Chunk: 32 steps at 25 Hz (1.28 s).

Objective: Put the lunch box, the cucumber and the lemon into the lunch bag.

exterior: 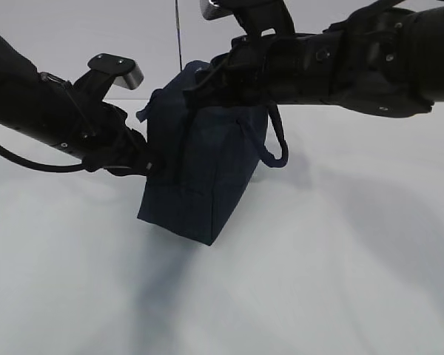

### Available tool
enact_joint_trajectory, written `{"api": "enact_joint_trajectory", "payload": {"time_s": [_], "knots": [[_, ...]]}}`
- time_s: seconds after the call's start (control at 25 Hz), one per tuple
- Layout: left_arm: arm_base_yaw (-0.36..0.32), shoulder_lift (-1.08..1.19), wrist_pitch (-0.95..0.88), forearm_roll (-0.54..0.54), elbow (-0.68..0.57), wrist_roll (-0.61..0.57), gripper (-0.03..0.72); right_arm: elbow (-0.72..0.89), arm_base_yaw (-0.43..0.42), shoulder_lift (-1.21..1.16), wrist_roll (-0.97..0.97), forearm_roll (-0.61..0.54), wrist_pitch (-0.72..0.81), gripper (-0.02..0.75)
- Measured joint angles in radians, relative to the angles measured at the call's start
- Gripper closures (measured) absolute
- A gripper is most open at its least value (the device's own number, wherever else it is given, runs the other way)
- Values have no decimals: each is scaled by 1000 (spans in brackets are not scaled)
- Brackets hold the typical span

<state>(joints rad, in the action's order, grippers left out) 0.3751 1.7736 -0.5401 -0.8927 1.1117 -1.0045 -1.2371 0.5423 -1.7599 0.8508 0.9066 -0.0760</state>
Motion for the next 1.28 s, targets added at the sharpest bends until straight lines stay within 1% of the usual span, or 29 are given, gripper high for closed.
{"api": "enact_joint_trajectory", "payload": {"time_s": [0.32,0.68,0.92,1.16,1.28], "knots": [[0,0,-19,-1,0,0,688,-77,-6,-25,0,0,56,738],[0,2,-40,-1,0,0,689,-169,-24,-93,0,27,110,738],[0,2,-44,-1,0,-2,689,-214,-55,-123,0,61,132,738],[2,2,-47,-1,0,-2,690,-258,-104,-153,0,67,144,738],[2,2,-48,-1,0,-2,690,-278,-110,-175,2,69,146,738]]}}
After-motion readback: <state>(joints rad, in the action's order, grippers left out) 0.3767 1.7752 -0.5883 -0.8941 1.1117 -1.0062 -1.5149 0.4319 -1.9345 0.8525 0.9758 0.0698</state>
